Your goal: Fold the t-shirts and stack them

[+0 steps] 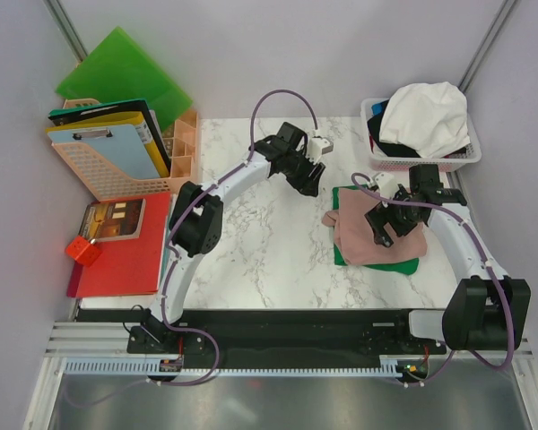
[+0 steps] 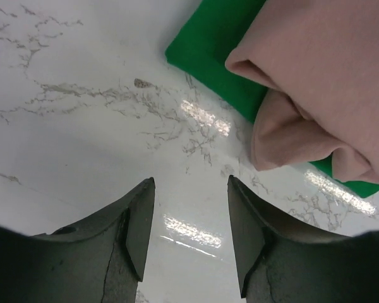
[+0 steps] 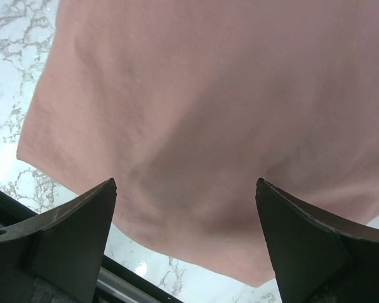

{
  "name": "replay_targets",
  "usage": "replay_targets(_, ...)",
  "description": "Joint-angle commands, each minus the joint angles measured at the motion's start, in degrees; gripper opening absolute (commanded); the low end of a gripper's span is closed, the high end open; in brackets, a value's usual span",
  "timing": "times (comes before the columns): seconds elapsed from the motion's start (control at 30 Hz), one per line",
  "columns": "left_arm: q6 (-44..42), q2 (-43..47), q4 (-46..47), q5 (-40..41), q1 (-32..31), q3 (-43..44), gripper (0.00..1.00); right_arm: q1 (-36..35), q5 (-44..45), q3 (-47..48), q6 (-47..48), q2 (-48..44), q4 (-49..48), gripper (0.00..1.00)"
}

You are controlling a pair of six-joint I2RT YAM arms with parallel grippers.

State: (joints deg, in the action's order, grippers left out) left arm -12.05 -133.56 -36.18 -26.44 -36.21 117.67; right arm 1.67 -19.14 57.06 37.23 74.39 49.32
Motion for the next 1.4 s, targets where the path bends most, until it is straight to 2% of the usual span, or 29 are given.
replay_targets(0.0,4.5,-1.4,2.9,-3.2,-1.4,2.6,0.57,0.0,3.0,-0.2,-0.6,-1.4,-0.4,0.98)
replay_targets(0.23,5.5,-0.4,2.7,-9.4,-2.6,-1.9,0.58,-0.1,2.2,2.7,-1.4,1.1,0.3,0.98)
replay_targets(0.57,7.8,0.4,3.8,-12.4,-3.8,-6.4,0.59,0.0,1.6,1.7,-1.3,2.4,-0.5,0.98)
replay_targets(0.77,8.1,-1.4,5.1,-11.1,-4.8,-2.6,0.63,0.0,2.6,-0.1,-0.7,1.6,-0.6,0.98)
replay_targets(0.87,8.6,-2.8,5.1,-11.3,-5.2,0.1,0.71,0.0,3.5,-1.1,-0.4,1.2,-0.8,0.98)
replay_targets(0.93,8.9,-3.6,5.4,-11.4,-5.5,1.2,0.74,0.0,3.9,-1.4,-0.1,0.9,-0.7,0.98)
replay_targets(1.17,9.3,-6.6,5.6,-10.7,-7.0,2.7,0.73,0.0,4.7,-0.8,-0.1,0.6,-0.4,0.98)
replay_targets(1.23,9.0,-7.3,4.7,-10.6,-7.0,2.8,0.61,0.0,4.8,-0.7,0.0,0.5,-0.2,0.98)
replay_targets(1.27,8.4,-7.6,4.5,-10.1,-7.0,2.7,0.45,0.0,4.6,-0.7,0.1,0.5,-0.2,0.98)
replay_targets(1.33,7.1,-7.6,3.7,-9.2,-7.0,2.4,0.3,0.0,4.5,-0.9,0.1,0.8,-0.3,0.98)
replay_targets(1.37,5.9,-7.3,3.6,-8.7,-7.0,1.8,0.17,-0.1,4.2,-1.1,0.1,1.0,-0.2,0.98)
